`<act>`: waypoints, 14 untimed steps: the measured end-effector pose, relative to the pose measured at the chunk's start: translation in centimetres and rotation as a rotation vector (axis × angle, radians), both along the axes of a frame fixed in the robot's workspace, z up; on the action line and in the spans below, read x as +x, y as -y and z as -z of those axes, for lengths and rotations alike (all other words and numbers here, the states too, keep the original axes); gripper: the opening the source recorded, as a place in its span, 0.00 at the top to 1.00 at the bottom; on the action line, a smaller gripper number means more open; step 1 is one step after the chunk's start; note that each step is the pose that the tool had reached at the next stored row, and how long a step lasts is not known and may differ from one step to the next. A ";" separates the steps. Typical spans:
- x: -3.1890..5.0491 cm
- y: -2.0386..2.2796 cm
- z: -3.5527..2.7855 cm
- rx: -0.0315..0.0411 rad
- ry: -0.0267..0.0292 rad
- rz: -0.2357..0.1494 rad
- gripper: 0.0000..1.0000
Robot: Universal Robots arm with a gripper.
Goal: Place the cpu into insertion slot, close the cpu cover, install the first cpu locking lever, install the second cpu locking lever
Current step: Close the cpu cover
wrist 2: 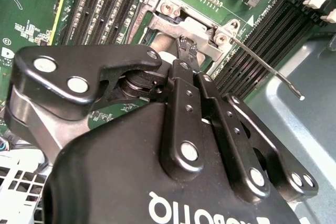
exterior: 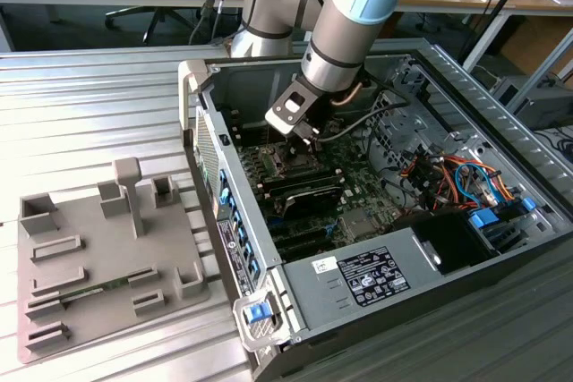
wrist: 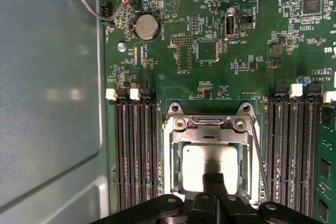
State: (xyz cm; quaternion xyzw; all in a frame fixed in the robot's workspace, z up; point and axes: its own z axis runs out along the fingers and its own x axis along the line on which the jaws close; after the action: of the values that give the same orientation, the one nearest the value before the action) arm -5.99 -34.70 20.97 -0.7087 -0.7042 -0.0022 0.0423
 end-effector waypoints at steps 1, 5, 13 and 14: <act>0.00 0.00 0.04 0.0000 0.0001 0.000 0.89; 0.00 0.00 0.19 0.0000 0.0001 0.000 0.89; -0.14 0.00 0.55 -0.0005 -0.0002 0.000 0.89; -0.15 0.00 0.61 -0.0011 -0.0001 0.000 0.89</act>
State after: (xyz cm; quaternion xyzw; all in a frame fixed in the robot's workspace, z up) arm -6.14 -34.70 20.37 -0.7087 -0.7042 -0.0018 0.0419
